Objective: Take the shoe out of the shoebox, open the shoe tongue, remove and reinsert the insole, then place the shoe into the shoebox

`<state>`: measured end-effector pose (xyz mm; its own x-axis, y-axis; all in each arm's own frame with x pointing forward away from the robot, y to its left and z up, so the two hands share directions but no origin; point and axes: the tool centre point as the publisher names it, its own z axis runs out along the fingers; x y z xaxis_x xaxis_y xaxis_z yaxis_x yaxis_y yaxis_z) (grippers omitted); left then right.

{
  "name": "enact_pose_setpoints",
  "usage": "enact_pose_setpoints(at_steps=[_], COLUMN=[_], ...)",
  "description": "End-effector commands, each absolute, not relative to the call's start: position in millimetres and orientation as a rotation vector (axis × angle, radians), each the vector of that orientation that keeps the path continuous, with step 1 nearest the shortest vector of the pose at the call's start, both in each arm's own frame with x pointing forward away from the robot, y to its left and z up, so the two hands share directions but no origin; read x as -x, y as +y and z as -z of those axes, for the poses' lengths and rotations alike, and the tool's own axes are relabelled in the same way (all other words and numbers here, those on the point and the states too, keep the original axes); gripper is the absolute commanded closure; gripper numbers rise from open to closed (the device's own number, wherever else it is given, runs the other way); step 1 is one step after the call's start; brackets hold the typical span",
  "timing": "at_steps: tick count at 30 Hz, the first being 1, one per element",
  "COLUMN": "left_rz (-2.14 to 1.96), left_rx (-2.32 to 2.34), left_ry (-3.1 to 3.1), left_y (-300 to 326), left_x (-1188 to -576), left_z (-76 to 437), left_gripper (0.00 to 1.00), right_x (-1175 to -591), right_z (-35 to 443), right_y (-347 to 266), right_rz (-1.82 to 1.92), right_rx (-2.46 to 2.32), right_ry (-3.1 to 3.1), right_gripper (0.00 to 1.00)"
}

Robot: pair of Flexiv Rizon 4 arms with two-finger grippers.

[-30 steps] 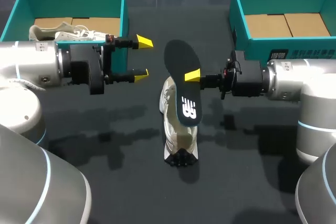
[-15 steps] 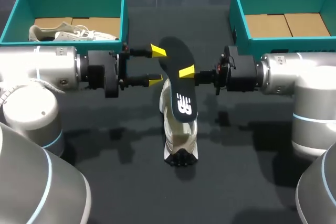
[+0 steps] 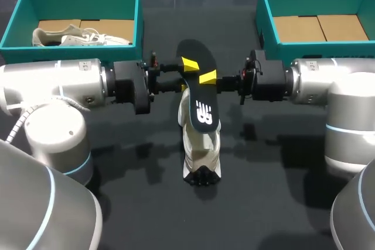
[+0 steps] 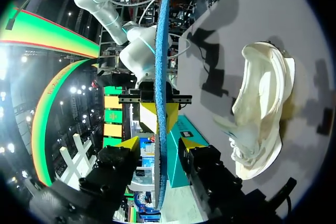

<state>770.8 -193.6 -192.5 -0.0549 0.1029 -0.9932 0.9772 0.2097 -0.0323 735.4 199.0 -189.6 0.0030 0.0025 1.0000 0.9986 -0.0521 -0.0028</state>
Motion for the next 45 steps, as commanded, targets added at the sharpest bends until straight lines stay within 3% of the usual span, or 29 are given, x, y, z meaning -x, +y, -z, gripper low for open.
enact_pose_setpoints(at_steps=[1, 5, 11, 21, 25, 26, 27, 34, 35, 36, 37, 38, 45], left_rz=[1.015, 1.005, 1.003, 0.999, 0.997, 0.995, 0.995, 0.990, 0.990, 0.990, 0.989, 0.988, 0.979], left_rx=[-1.101, -1.098, -1.097, -1.099, -1.102, -1.102, -1.102, -1.110, -1.110, -1.110, -1.110, -1.110, -1.114], left_ry=[1.418, 1.423, 1.430, 1.430, 1.433, 1.435, 1.436, 1.436, 1.435, 1.434, 1.434, 1.433, 1.436], left_y=[-201.2, -201.5, -202.4, -206.8, -208.8, -209.1, -209.4, -210.9, -210.9, -210.4, -209.4, -208.0, -193.7], left_x=[-775.5, -780.1, -782.9, -784.4, -785.1, -785.4, -785.7, -785.7, -785.6, -785.3, -784.9, -784.3, -778.9], left_z=[191.7, 193.0, 197.2, 199.8, 201.3, 201.7, 202.1, 203.0, 202.7, 202.2, 201.6, 200.8, 196.4], left_gripper=[0.56, 0.57, 0.67, 0.67, 0.80, 0.86, 1.00, 1.00, 1.00, 1.00, 1.00, 1.00, 1.00], right_x=[-734.7, -735.6, -737.0, -738.9, -739.4, -739.5, -739.5, -740.8, -741.3, -741.8, -741.7, -741.0, -736.6], right_z=[188.6, 188.5, 188.5, 191.0, 191.8, 191.8, 191.9, 192.1, 192.4, 192.8, 193.3, 193.6, 199.3], right_y=[196.6, 195.7, 195.5, 195.5, 195.6, 195.6, 195.6, 196.1, 195.8, 194.8, 192.8, 189.6, 158.2], right_rz=[1.231, 1.224, 1.221, 1.224, 1.226, 1.226, 1.226, 1.219, 1.218, 1.217, 1.219, 1.222, 1.222], right_rx=[1.253, 1.252, 1.246, 1.248, 1.249, 1.250, 1.250, 1.245, 1.243, 1.243, 1.240, 1.233, 1.215], right_ry=[-1.189, -1.189, -1.190, -1.183, -1.178, -1.177, -1.177, -1.174, -1.174, -1.174, -1.179, -1.186, -1.310], right_gripper=[1.00, 1.00, 1.00, 1.00, 1.00, 1.00, 1.00, 1.00, 0.90, 0.62, 0.13, 0.00, 0.00])
